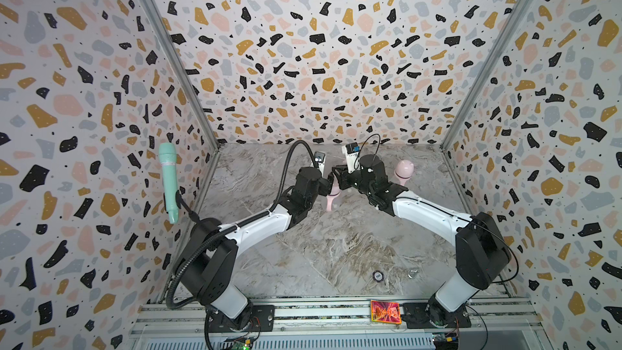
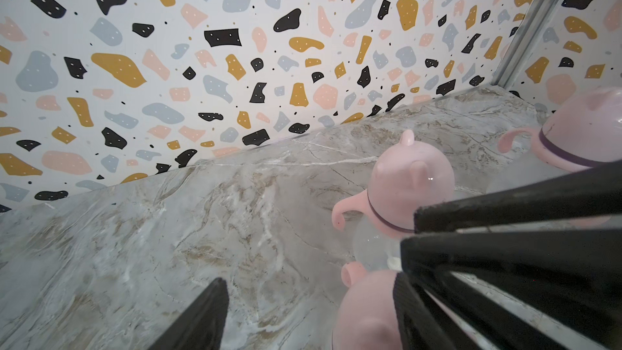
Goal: Assemble the baby bottles
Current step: Close the lid on the baby bottle.
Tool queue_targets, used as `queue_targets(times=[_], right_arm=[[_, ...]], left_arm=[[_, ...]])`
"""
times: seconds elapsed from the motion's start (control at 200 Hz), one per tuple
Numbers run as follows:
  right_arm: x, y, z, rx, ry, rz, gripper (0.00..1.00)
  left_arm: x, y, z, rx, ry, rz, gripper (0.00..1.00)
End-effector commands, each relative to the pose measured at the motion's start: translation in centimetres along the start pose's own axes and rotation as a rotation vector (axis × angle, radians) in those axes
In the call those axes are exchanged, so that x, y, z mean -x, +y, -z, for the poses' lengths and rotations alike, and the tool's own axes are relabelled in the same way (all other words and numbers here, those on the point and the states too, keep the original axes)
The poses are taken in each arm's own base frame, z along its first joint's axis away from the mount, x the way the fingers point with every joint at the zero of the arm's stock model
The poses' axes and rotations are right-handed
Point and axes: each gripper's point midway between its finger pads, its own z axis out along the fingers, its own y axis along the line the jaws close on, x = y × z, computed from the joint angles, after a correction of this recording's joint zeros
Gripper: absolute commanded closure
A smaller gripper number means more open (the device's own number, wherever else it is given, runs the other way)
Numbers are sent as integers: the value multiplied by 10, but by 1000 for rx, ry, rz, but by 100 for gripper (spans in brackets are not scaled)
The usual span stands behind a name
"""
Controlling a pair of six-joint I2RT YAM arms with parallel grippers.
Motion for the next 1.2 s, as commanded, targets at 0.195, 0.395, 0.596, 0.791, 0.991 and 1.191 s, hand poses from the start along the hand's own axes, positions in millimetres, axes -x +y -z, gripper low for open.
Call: queue_targets(times=[0.195, 0.395, 0.596, 0.791, 0.991, 1.191], right_arm=[[-15, 2, -5, -33, 38, -53, 82], [-25, 4, -11, -50, 71, -65, 82], [-33, 3, -13, -67, 89, -62, 82], [-42, 4, -16, -72, 120, -46, 82], [-56, 9, -18, -70, 156, -36, 80], [-78, 9, -19, -89, 197, -38, 80]], left_arm=[[25, 0, -2, -23, -76, 58, 25], [21, -2, -5, -37, -69, 59, 28], [18, -6, -7, -63, -65, 51, 29], [9, -14, -12, -99, -36, 44, 34], [-1, -23, -10, -158, -10, 51, 44], [-17, -32, -7, -212, 35, 47, 52]])
